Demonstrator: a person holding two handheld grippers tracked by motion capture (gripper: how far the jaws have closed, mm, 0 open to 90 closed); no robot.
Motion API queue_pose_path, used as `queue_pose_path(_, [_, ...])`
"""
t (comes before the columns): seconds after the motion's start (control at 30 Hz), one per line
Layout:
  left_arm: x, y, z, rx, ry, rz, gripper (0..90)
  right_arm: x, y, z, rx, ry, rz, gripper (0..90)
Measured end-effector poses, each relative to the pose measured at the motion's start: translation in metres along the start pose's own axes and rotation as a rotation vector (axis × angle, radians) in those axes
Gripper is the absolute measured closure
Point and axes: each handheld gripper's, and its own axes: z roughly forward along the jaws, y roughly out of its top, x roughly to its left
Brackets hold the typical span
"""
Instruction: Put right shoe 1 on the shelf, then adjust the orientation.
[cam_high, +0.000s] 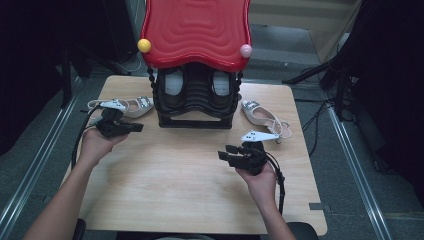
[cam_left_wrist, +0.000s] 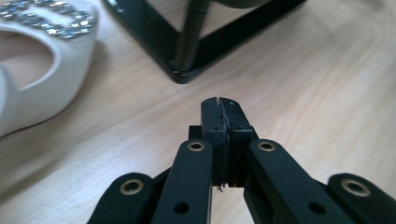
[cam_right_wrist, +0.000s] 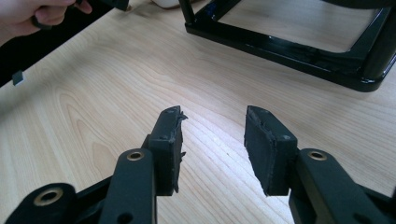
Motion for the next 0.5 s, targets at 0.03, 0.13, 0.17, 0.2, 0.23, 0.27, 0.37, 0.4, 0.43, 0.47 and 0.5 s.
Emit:
queue_pose_path(0.03, [0.002, 0.001, 0.001, -0.002, 0.013, -0.001, 90.0, 0.0, 0.0, 0.001, 0.004, -0.001, 0.004, 57.6])
queue_pose_path(0.13, [0.01, 0.0, 0.004, -0.03, 0.013, -0.025, 90.0, 0.0, -0.001, 0.002, 0.008, -0.003, 0.0, 57.6])
queue_pose_path(0.17, [0.013, 0.0, 0.005, -0.026, 0.023, -0.027, 90.0, 0.0, -0.001, 0.002, 0.01, -0.007, -0.002, 57.6])
queue_pose_path(0.2, [0.015, 0.0, 0.007, -0.026, 0.028, -0.026, 90.0, 0.0, -0.001, 0.002, 0.011, -0.008, -0.001, 57.6])
queue_pose_path(0.23, [0.017, 0.001, 0.008, -0.008, 0.035, -0.025, 90.0, 0.0, -0.001, 0.003, 0.013, -0.004, 0.0, 57.6])
queue_pose_path(0.27, [0.019, 0.002, 0.01, 0.001, 0.043, -0.018, 90.0, 0.0, -0.001, 0.003, 0.017, -0.003, -0.004, 57.6])
queue_pose_path(0.37, [0.024, 0.006, 0.016, 0.007, 0.057, -0.016, 90.0, 0.0, -0.002, 0.004, 0.019, -0.007, -0.007, 57.6])
queue_pose_path(0.4, [0.026, 0.007, 0.018, -0.005, 0.06, -0.016, 90.0, 0.001, -0.002, 0.004, 0.021, -0.009, -0.007, 57.6])
queue_pose_path(0.43, [0.029, 0.007, 0.02, -0.02, 0.06, -0.028, 90.0, 0.0, -0.002, 0.004, 0.02, -0.009, -0.008, 57.6])
queue_pose_path(0.47, [0.031, 0.007, 0.024, -0.026, 0.067, -0.037, 90.0, 0.0, -0.002, 0.004, 0.02, -0.008, -0.005, 57.6])
queue_pose_path(0.5, [0.033, 0.006, 0.027, -0.017, 0.068, -0.044, 90.0, 0.0, -0.002, 0.004, 0.019, -0.007, -0.004, 57.6])
